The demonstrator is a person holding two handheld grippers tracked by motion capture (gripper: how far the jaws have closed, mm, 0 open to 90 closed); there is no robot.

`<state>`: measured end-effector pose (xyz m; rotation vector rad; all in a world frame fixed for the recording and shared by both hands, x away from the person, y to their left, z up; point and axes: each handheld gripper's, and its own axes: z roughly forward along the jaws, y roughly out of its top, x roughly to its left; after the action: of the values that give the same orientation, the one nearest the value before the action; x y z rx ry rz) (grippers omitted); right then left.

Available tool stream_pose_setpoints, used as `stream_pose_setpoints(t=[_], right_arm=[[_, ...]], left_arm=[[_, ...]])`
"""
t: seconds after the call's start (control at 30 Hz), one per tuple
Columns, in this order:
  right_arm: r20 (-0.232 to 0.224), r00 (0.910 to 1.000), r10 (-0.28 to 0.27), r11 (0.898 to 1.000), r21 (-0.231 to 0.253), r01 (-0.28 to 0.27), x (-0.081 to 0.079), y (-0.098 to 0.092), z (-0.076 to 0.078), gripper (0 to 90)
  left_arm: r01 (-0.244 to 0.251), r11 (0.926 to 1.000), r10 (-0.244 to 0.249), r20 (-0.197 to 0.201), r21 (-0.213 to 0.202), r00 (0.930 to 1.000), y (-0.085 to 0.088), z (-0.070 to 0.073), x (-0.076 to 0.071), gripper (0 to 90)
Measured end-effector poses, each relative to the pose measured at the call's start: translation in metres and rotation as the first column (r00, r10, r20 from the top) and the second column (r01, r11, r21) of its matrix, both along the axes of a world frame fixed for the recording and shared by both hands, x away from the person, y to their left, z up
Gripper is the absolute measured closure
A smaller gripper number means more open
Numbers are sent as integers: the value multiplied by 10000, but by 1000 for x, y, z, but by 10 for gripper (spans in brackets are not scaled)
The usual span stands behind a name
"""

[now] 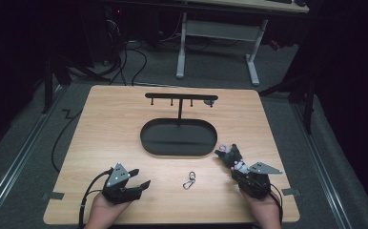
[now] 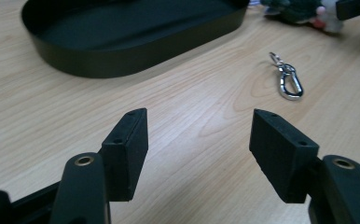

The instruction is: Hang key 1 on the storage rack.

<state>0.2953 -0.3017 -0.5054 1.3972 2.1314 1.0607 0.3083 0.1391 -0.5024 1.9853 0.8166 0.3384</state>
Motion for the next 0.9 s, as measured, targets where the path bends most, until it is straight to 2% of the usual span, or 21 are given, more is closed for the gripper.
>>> stream_pose_setpoints(t=[0.03, 0.07, 0.1, 0.13, 0.23, 0.27, 0.3, 0.33, 0.4, 0.47, 0.53, 0.57, 0.63, 0.67, 0.7, 0.73, 0.9], right_arm=[[0, 10000, 0, 10000, 0, 0, 0, 0, 0, 808], [72, 9999, 73, 10000, -23, -72, -3, 0, 0, 767], [72, 9999, 73, 10000, -23, -72, -3, 0, 0, 767], [32, 9998, 198, 9998, -57, -198, -5, 2, -1, 729], [-21, 9996, 275, 9995, -142, -276, -5, 3, -2, 722], [8, 9993, 379, 9986, -367, -378, -6, 7, -2, 716], [8, 9993, 379, 9986, -367, -378, -6, 7, -2, 716], [-61, 9987, 498, 9967, -632, -501, -6, 12, -2, 682], [-93, 9984, 554, 9959, -709, -559, -5, 14, -3, 670], [-467, 9964, 701, 9942, -779, -736, -3, 18, -4, 636], [-539, 9958, 744, 9935, -820, -786, -2, 19, -4, 611], [-733, 9957, 574, 9914, -1137, -655, -1, 21, -4, 569], [-826, 9948, 602, 9898, -1241, -702, -1, 22, -4, 567], [-1059, 9920, 694, 9848, -1516, -850, 0, 23, -2, 558], [-1059, 9920, 694, 9848, -1516, -850, 0, 23, -2, 558], [-1294, 9892, 695, 9816, -1677, -909, 1, 25, 1, 553], [-1556, 9856, 665, 9798, -1764, -939, 5, 29, 6, 553]], left_arm=[[0, 10000, 0, 0, 0, 10000, 0, 0, 0, 376], [86, 9999, -87, 55, 76, 9999, -2, 5, 1, 375], [86, 9999, -87, 55, 76, 9999, -2, 5, 1, 373], [70, 9999, -71, 69, 135, 10000, -2, 6, 1, 369], [120, 9998, -119, -61, 159, 9999, -1, 2, -1, 358], [374, 9991, -369, -260, 192, 9990, -1, -2, -1, 354], [374, 9991, -369, -260, 192, 9990, -1, -2, -1, 345], [534, 9978, -524, -258, 399, 9983, -3, -3, -1, 341], [765, 9957, -757, -167, 529, 9970, -5, -1, -1, 341], [879, 9957, -878, -66, 280, 9961, -4, -1, 0, 362], [926, 9956, -927, 33, 143, 9957, -2, -2, 1, 375], [951, 9955, -951, 92, -29, 9954, -1, -4, 2, 408], [982, 9951, -981, 94, -101, 9951, 0, -5, 3, 404], [959, 9954, -959, 111, -9, 9953, 0, -7, 5, 387], [959, 9954, -959, 111, -9, 9953, 0, -7, 5, 385], [922, 9957, -924, 180, 88, 9956, 0, -8, 5, 378], [846, 9959, -853, 243, 309, 9961, 4, -12, 8, 373]])
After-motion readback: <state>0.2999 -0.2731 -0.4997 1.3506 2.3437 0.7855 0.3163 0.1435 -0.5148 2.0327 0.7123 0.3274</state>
